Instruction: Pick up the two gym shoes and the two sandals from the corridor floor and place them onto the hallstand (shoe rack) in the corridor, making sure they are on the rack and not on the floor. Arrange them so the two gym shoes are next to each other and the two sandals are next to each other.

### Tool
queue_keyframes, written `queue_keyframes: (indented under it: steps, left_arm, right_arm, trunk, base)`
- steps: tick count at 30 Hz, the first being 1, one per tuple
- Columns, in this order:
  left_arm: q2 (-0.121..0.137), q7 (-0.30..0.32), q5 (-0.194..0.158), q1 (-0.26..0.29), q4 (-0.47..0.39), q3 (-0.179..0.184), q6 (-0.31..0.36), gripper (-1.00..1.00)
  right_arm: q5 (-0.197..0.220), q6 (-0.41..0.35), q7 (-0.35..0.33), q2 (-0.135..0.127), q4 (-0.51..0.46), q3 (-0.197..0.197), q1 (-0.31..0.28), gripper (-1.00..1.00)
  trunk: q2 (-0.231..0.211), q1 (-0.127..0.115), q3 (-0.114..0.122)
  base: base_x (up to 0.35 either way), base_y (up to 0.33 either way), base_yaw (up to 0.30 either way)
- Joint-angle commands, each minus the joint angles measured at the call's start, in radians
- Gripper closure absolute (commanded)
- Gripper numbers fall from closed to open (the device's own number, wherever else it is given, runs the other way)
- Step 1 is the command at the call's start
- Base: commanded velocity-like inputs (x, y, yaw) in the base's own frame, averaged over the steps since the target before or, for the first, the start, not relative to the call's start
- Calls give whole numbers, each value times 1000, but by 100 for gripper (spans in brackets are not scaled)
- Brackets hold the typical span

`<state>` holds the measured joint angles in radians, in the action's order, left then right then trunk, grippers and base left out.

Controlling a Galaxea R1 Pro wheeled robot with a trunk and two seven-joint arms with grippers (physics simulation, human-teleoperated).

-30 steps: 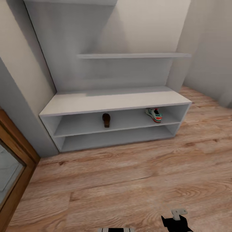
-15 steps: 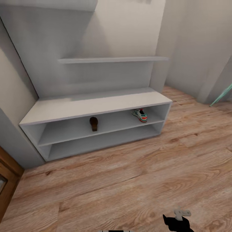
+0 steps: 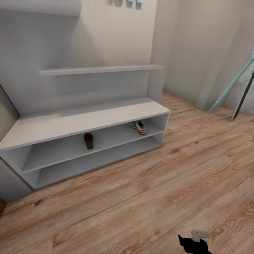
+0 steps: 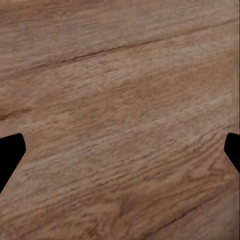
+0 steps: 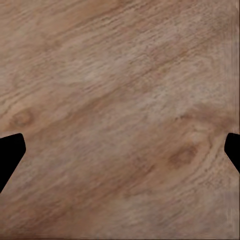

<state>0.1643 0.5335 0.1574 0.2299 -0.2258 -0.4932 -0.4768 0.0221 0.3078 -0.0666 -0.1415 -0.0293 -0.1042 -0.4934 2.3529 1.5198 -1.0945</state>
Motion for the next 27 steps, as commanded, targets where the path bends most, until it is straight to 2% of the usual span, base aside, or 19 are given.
queue_keyframes:
  steps: [1,16,27]
  left_arm:
    - [0,3,10,0,0,-8,-5,-100]
    - [0,3,10,0,1,-8,-5,-100]
    - [0,3,10,0,1,-8,-5,-100]
  right_arm:
    - [2,4,-7,0,2,-8,-1,-100]
    - [2,4,-8,0,2,-8,0,-100]
    - [2,4,-8,0,2,-8,3,-100]
  trunk:
    - [-7,-4,2]
    - [-112,-62,49]
    - [-112,-62,49]
  base:
    - [0,0,-268]
    - [0,0,-268]
    - [0,0,-273]
